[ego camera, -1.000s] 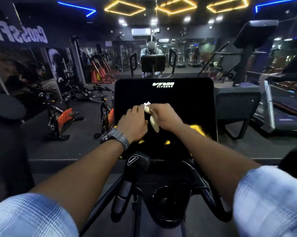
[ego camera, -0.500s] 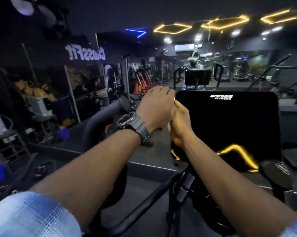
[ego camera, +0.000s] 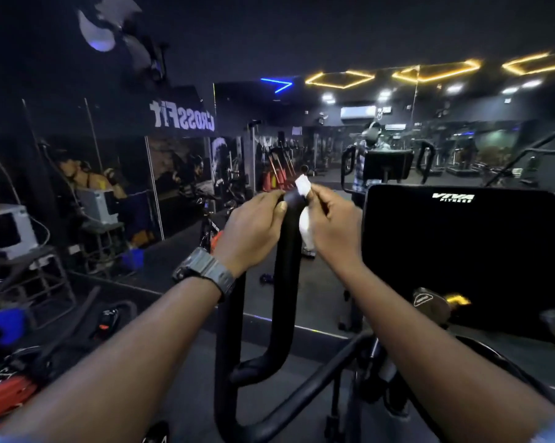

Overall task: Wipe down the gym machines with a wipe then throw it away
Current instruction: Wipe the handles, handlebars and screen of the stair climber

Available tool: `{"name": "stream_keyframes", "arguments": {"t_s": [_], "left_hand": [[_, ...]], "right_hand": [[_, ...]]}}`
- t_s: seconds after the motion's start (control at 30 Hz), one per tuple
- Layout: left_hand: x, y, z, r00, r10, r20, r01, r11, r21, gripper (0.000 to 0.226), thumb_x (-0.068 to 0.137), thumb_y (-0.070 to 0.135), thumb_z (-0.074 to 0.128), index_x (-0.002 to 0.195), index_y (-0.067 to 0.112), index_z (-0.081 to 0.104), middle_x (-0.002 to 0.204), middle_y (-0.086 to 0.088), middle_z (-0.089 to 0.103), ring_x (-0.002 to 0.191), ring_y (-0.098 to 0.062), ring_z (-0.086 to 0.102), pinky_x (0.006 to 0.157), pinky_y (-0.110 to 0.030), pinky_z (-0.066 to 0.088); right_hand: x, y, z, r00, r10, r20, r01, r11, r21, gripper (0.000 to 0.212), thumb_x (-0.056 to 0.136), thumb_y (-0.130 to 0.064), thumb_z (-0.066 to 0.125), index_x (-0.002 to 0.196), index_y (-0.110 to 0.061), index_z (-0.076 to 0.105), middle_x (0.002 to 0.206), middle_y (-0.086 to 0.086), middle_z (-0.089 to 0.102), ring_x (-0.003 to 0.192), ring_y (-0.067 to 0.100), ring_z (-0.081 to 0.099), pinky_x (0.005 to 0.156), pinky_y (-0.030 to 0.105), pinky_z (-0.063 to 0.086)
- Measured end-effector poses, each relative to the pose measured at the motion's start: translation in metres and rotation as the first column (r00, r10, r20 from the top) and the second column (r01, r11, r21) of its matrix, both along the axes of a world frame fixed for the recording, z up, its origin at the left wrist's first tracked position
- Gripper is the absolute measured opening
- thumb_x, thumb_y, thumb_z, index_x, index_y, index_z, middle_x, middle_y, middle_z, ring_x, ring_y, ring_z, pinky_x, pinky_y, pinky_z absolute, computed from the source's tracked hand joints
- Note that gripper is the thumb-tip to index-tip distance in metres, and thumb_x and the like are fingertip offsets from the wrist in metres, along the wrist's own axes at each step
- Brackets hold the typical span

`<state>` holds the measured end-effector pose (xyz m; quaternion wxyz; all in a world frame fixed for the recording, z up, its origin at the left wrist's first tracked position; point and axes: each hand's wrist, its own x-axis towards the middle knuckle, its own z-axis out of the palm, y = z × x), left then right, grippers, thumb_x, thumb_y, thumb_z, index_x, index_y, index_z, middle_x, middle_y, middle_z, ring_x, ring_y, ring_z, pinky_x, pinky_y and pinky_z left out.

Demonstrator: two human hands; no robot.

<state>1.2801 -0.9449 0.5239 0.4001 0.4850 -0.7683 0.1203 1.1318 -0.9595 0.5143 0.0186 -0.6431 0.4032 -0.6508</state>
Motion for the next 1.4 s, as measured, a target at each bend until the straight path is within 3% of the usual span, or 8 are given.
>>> {"name": "stream_keyframes", "arguments": {"t_s": [0.4,0.5,0.63,0.8,0.97,1.1,1.27,1.4], "left_hand": [[-0.006,0.009,-0.009,0.995,-0.018,-0.100,0.016,1.000,-0.025,0.040,0.105,0.022,0.038,0.140,0.008,0.049,0.137,-0.008,0.058,0.122,-0.024,0.055,0.103,-0.039,0.039],[0.005,0.011,-0.003,0.988,-0.079,-0.131,0.082,0.997,0.016,0.037,0.104,0.021,0.042,0.139,0.011,0.053,0.132,-0.008,0.063,0.116,-0.024,0.060,0.102,-0.041,0.045],[0.021,0.008,-0.007,0.916,-0.097,-0.389,0.143,0.986,0.090,0.029,0.103,0.016,0.046,0.127,0.013,0.061,0.106,-0.010,0.068,0.081,-0.024,0.068,0.067,-0.046,0.060],[0.024,0.014,-0.022,0.801,-0.085,-0.593,0.136,0.990,0.042,0.023,0.103,0.012,0.042,0.114,0.011,0.062,0.092,0.000,0.066,0.081,-0.023,0.067,0.070,-0.042,0.056],[0.031,0.023,-0.028,0.864,-0.130,-0.486,0.175,0.983,0.049,0.029,0.100,0.010,0.042,0.124,0.015,0.058,0.108,-0.004,0.069,0.095,-0.018,0.064,0.081,-0.029,0.050],[0.031,0.019,-0.021,0.886,-0.107,-0.451,0.154,0.986,0.067,0.027,0.104,0.018,0.041,0.123,0.012,0.060,0.107,-0.009,0.069,0.091,-0.022,0.064,0.066,-0.009,0.041],[0.029,0.012,-0.017,0.921,-0.084,-0.381,0.125,0.989,0.083,0.031,0.104,0.020,0.042,0.128,0.015,0.061,0.112,-0.003,0.068,0.090,-0.009,0.057,0.065,-0.001,0.036],[0.029,0.009,-0.022,0.931,-0.089,-0.355,0.122,0.990,0.071,0.034,0.101,0.016,0.046,0.132,0.016,0.060,0.120,0.000,0.067,0.102,-0.013,0.061,0.084,-0.013,0.046]], "right_hand": [[0.014,0.003,0.023,0.992,-0.007,0.127,-0.015,0.986,0.168,0.022,0.096,-0.019,0.054,0.101,-0.022,0.075,0.089,-0.012,0.071,0.085,0.005,0.064,0.071,0.023,0.045],[0.013,0.023,-0.002,0.996,-0.090,0.007,0.090,0.996,0.006,0.023,0.095,-0.015,0.055,0.110,-0.016,0.072,0.098,-0.012,0.070,0.086,0.002,0.063,0.073,0.015,0.044],[0.011,0.017,0.001,0.954,-0.243,-0.176,0.193,0.946,-0.259,0.023,0.091,-0.009,0.061,0.111,-0.007,0.071,0.108,0.005,0.073,0.096,0.016,0.070,0.082,0.023,0.051],[0.052,0.002,0.011,0.651,-0.310,-0.693,0.047,0.927,-0.371,0.020,0.084,-0.002,0.054,0.093,-0.006,0.071,0.090,0.009,0.072,0.086,0.026,0.068,0.097,0.038,0.047],[0.008,0.000,0.010,0.377,-0.401,-0.835,-0.071,0.886,-0.458,0.043,0.089,-0.006,0.043,0.129,-0.006,0.059,0.131,0.013,0.061,0.122,0.026,0.057,0.111,0.037,0.034],[0.004,0.000,0.015,0.565,-0.417,-0.712,0.089,0.888,-0.450,0.048,0.082,0.010,0.051,0.128,0.000,0.058,0.131,0.018,0.059,0.124,0.032,0.054,0.110,0.047,0.039],[-0.009,0.018,-0.036,0.368,-0.346,-0.863,-0.270,0.848,-0.455,0.028,0.103,-0.009,0.044,0.110,-0.003,0.070,0.118,0.012,0.068,0.114,0.027,0.063,0.102,0.042,0.047],[-0.010,0.013,0.016,0.410,-0.496,-0.765,-0.103,0.809,-0.579,0.029,0.097,-0.021,0.046,0.110,-0.015,0.071,0.109,0.003,0.071,0.100,0.027,0.061,0.079,0.037,0.045]]}}
